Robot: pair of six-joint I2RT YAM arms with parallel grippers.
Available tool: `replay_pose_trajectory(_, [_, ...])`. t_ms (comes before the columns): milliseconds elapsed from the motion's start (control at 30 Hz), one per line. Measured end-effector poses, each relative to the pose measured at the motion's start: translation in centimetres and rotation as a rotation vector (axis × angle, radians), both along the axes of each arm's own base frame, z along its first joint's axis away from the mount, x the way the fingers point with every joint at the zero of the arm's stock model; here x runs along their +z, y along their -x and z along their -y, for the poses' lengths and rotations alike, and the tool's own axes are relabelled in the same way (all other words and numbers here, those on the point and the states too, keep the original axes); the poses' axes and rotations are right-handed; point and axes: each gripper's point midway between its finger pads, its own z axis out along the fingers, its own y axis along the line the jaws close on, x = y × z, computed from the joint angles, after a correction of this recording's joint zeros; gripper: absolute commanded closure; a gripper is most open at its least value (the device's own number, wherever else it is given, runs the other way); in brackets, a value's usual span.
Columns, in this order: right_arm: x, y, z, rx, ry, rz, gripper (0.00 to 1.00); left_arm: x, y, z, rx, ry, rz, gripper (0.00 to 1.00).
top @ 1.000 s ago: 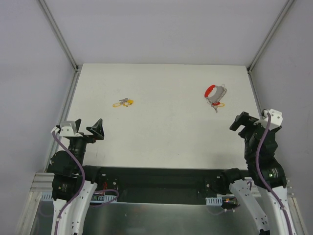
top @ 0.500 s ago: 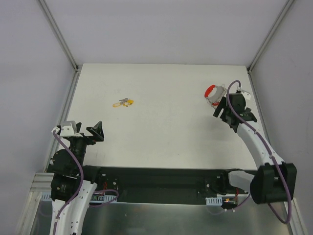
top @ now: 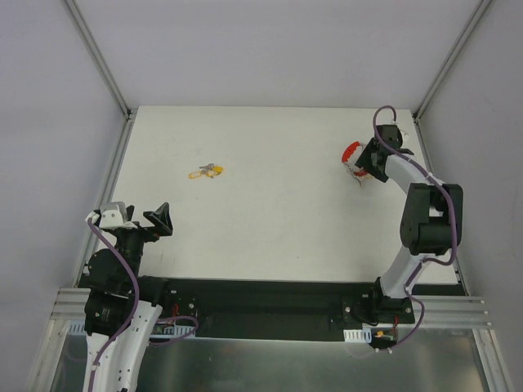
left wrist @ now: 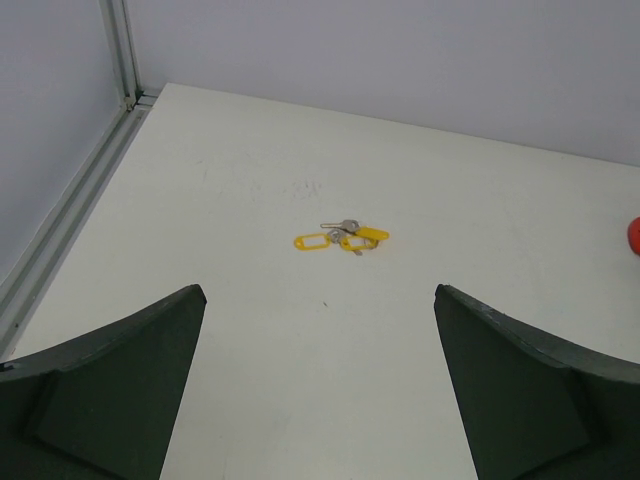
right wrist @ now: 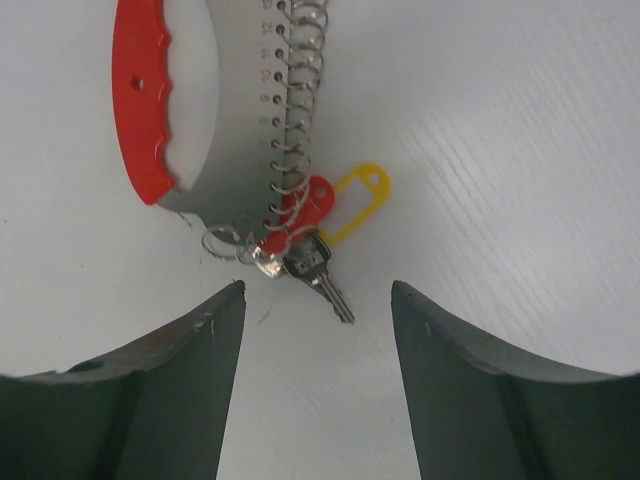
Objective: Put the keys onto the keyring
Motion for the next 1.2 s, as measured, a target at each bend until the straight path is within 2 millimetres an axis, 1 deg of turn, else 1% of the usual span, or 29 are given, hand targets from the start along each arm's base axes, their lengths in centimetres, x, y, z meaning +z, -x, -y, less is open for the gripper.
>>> replay_pose_trajectory(100, [-0.9,-2.0,0.1,-0.006,-0.022,0.004,0.38,0.0,0.0,0.0,0.001,0.0,0.0,0.01])
replay_pose_trajectory(367, [-4.5,-5.5,0.1,-0.03,-0.101,-0.032,0.37,0.0,0.0,0.0,0.002,-0.001,-0.001,0.01])
replay_pose_trajectory(433, [-4.0,-6.7,-0.1,-0.041,-0.118,-0.01,0.37,0.0,0.0,0.0,0.002,-0.002,-0.001,0.01])
replay_pose_trajectory(533, [-4.1,-7.8,-0.4,-0.056,-0.136,0.002,0.42,0.0,0.0,0.0,0.002,-0.002,-0.001,0.01])
replay_pose_trajectory(600, [-4.4,-8.0,-0.6,-0.061,-0.139,-0.003,0.48,0.0,0.0,-0.1,0.003,-0.002,-0.001,0.01])
replay_pose_trajectory(633, [-4.3,-8.1,-0.7,-0.063,-0.142,-0.003,0.56,0.0,0.0,-0.1,0.003,-0.002,-0.001,0.01])
replay_pose_trajectory(700, [-4.6,-7.9,-0.8,-0.07,-0.144,-0.015,0.63,0.0,0.0,-0.1,0.004,-0.002,-0.001,0.01])
replay_pose_trajectory(733, [-4.7,-7.8,-0.9,-0.072,-0.148,-0.02,0.72,0.0,0.0,-0.1,0.004,-0.003,-0.001,0.01])
replay_pose_trajectory(800, [-4.8,-7.7,-0.9,-0.079,-0.15,-0.024,0.79,0.0,0.0,-0.1,0.004,-0.003,-0.001,0.01])
replay_pose_trajectory(833, [-4.8,-7.7,-0.9,-0.08,-0.151,-0.025,0.88,0.0,0.0,-0.1,0.004,-0.003,-0.001,0.01])
replay_pose_trajectory(867, [-4.8,-7.6,-0.9,-0.083,-0.154,-0.027,0.93,0.0,0.0,-0.1,0.004,-0.003,-0.001,0.01])
replay_pose_trajectory(933, [-4.8,-7.7,-1.0,-0.079,-0.155,-0.023,0.99,0.0,0.0,-0.1,0.004,-0.003,-0.001,0.01])
replay_pose_trajectory(1000, [-4.5,-7.9,-1.4,-0.064,-0.151,-0.009,0.99,0.0,0.0,-0.1,0.004,-0.003,-0.001,0.01])
replay_pose_trajectory(1067, [-4.4,-7.6,-2.1,-0.038,-0.148,-0.006,0.99,0.0,0.0,-0.1,0.004,-0.003,-0.001,0.01])
replay_pose_trajectory(1200, [-4.4,-5.3,-4.7,0.06,-0.139,-0.024,0.99,0.0,0.0,-0.1,0.004,-0.003,-0.001,0.01])
